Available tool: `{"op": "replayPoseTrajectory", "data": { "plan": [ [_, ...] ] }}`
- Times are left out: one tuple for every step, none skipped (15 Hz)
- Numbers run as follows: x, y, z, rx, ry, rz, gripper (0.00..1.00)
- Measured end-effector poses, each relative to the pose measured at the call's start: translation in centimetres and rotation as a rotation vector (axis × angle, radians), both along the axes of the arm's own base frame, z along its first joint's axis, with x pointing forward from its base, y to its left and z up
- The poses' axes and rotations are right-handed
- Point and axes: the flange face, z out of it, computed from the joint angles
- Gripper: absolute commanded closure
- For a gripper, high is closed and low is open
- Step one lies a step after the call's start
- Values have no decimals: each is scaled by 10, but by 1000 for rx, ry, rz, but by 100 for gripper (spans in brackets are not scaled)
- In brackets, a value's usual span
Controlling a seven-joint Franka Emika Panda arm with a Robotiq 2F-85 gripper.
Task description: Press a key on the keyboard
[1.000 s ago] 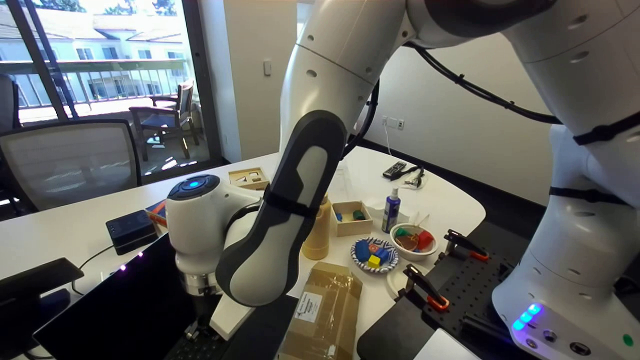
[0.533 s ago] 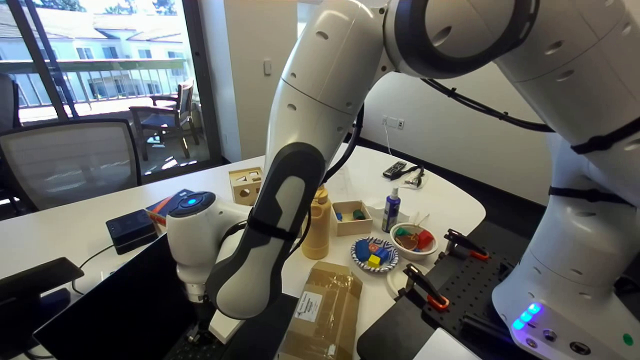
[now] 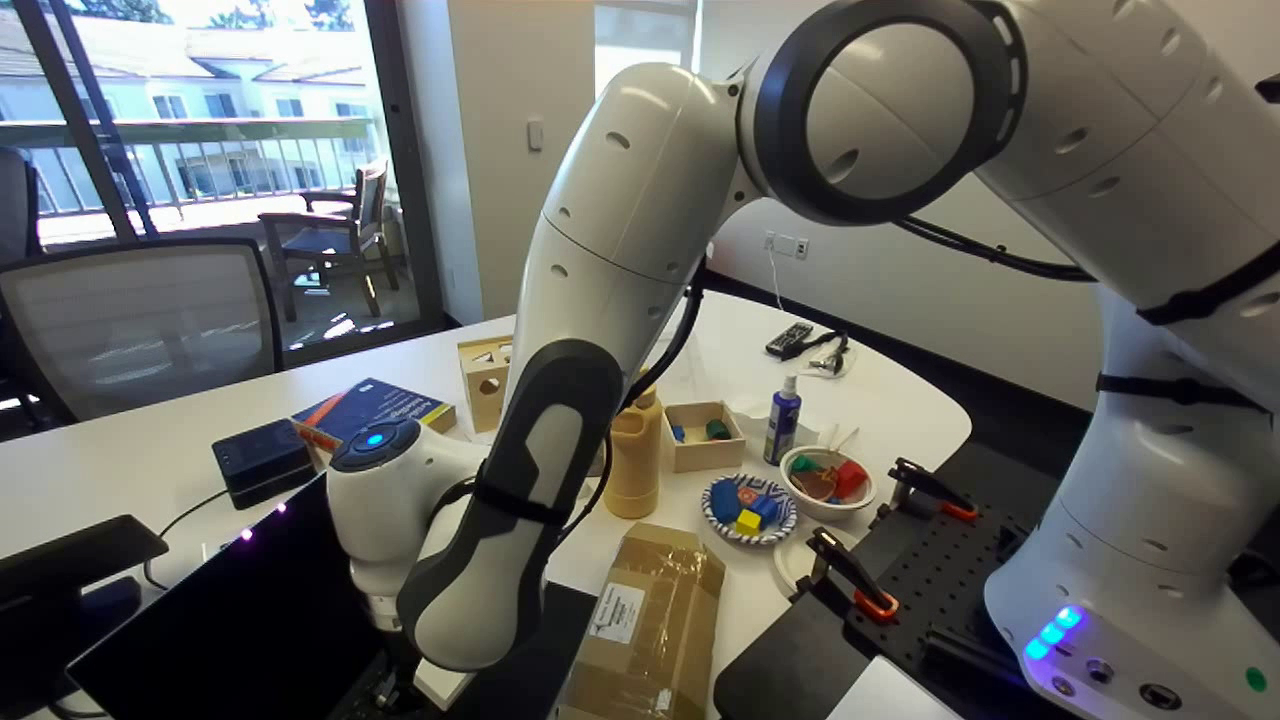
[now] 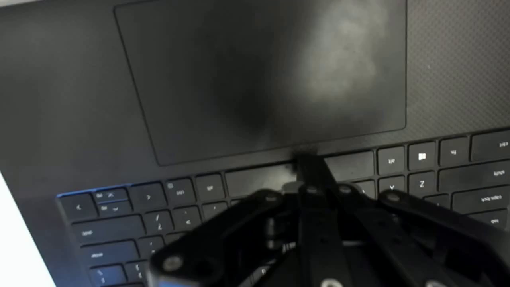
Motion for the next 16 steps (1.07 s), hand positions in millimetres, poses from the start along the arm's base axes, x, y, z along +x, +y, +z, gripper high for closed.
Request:
{"op": "replayPoseTrajectory", "data": {
  "plan": [
    [0,0,-5,-4,4,3,100],
    [-1,0,-9,-7,7,8,100],
    [0,2,-9,-12,10,10,100],
    [0,2,-9,-17,12,12,100],
    [0,3,-9,-23,15,13,100],
    [1,4,-9,-27,16,14,100],
    [1,5,-10,-31,18,15,100],
    [1,5,-9,-34,21,15,100],
    [2,6,-9,-37,22,15,100],
    [2,6,-9,-38,24,13,100],
    [3,6,-9,-38,27,8,100],
    [3,6,-9,-36,29,1,100],
    [4,6,-8,-32,31,-7,100],
    [6,7,-4,-26,30,-14,100],
    [8,9,3,-17,25,-21,100],
    [11,11,12,-8,17,-23,100]
  ]
}}
